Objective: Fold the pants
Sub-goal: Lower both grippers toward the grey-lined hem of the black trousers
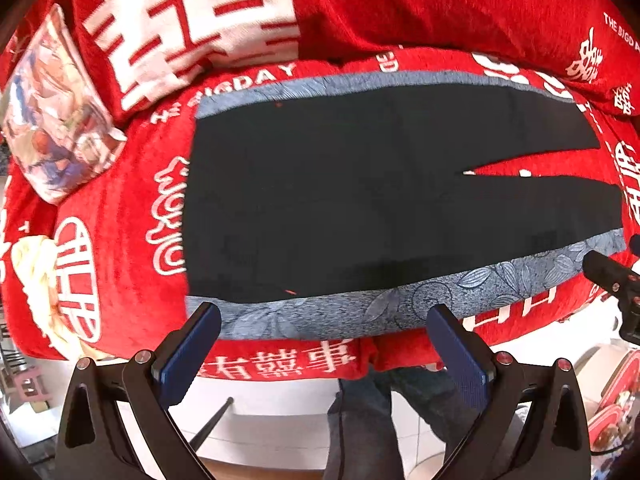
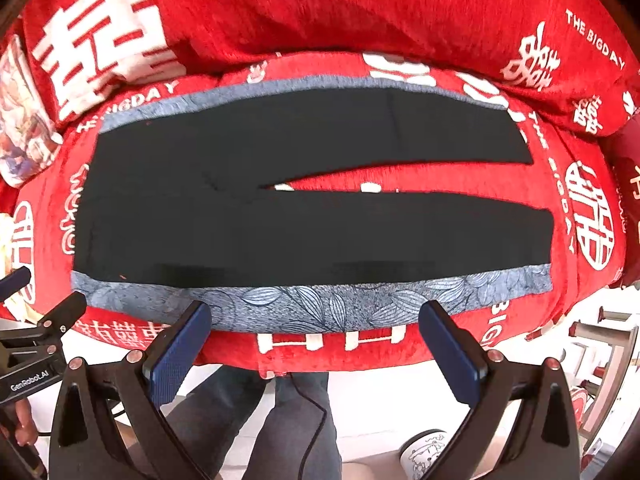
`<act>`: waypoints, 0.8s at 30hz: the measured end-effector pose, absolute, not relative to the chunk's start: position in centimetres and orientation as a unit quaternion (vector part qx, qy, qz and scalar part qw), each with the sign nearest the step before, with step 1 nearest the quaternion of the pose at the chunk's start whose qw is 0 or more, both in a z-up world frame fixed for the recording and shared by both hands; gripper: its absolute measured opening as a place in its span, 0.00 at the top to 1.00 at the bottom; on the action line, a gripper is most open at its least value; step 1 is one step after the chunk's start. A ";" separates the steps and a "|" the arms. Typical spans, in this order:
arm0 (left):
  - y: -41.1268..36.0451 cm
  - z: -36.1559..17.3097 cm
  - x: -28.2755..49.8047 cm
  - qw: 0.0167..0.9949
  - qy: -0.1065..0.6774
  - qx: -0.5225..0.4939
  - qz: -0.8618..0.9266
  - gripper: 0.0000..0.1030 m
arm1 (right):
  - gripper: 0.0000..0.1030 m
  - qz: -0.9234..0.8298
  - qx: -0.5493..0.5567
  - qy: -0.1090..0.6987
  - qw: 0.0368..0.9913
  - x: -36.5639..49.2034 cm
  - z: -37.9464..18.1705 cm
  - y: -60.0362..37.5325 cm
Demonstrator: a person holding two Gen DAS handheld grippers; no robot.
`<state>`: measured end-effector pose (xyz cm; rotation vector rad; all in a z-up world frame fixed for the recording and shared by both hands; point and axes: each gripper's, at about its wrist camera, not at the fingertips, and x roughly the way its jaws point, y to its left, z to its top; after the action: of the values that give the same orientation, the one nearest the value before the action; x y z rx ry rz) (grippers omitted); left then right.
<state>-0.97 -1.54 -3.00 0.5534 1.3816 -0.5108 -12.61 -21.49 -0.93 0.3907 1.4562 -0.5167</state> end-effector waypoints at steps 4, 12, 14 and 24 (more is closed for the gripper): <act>-2.2 -5.8 -1.1 0.696 0.635 0.245 -0.227 0.00 | 0.00 -0.229 0.188 0.660 0.690 -12.8 -3.7 -21.8; -2.5 -10.0 -0.6 0.691 0.647 0.234 -0.221 0.00 | 0.00 -0.230 0.192 0.661 0.688 -12.9 -7.6 -22.5; -2.4 -10.9 -0.4 0.690 0.652 0.228 -0.217 0.00 | 0.00 -0.230 0.198 0.660 0.687 -13.0 -8.6 -22.9; -2.1 -12.6 -0.1 0.687 0.657 0.227 -0.213 0.00 | 0.00 -0.226 0.244 0.649 0.684 -13.3 -11.2 -24.0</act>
<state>-0.14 -2.14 -12.56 0.5082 1.4709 -0.4775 -13.34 -24.02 -11.18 0.5467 1.4553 -0.5060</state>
